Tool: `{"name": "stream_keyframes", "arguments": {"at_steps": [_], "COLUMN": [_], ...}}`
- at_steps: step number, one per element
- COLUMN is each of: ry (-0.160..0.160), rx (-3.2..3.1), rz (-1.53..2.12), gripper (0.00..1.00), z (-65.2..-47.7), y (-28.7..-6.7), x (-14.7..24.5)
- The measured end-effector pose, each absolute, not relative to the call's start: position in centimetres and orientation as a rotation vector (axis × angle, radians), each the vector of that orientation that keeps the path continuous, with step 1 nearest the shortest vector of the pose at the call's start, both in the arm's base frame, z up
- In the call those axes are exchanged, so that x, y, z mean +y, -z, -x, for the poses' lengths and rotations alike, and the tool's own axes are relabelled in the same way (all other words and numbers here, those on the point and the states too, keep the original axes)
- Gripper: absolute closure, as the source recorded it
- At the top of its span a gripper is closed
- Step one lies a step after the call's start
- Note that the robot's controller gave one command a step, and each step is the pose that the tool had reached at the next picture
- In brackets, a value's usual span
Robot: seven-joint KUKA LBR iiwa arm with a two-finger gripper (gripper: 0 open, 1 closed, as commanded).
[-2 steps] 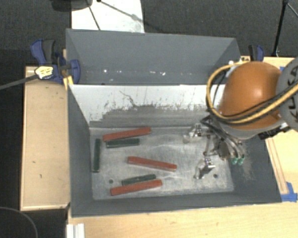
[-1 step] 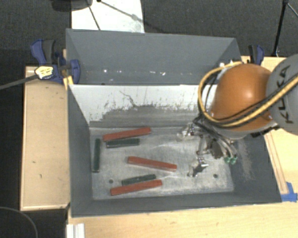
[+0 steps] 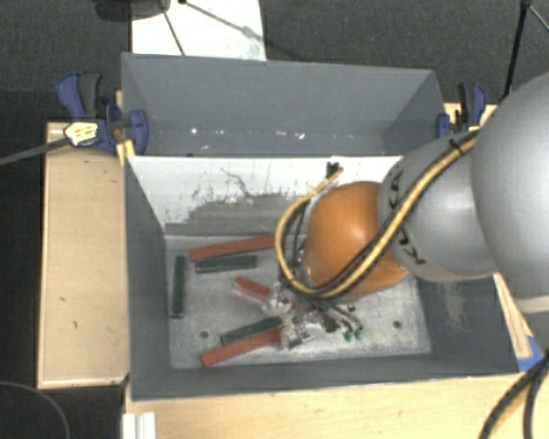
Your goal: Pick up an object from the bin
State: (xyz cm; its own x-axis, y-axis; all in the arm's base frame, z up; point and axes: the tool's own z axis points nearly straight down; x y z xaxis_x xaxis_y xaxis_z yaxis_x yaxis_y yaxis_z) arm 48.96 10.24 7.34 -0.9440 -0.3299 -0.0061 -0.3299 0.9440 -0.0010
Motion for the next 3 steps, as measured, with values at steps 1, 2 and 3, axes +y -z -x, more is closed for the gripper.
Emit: {"name": "stream_keyframes", "arguments": {"at_steps": [1, 2, 3], "ry": [0.0, -0.001, -0.001], "rx": [3.091, 3.082, 3.082], "rz": [0.525, 0.602, 0.602], "gripper": [1.0, 1.0, 1.0], "z": [-49.0, -49.8, -49.8], "y": [-7.3, -18.8, -18.8], "x": [10.2, 12.3, 12.3]}}
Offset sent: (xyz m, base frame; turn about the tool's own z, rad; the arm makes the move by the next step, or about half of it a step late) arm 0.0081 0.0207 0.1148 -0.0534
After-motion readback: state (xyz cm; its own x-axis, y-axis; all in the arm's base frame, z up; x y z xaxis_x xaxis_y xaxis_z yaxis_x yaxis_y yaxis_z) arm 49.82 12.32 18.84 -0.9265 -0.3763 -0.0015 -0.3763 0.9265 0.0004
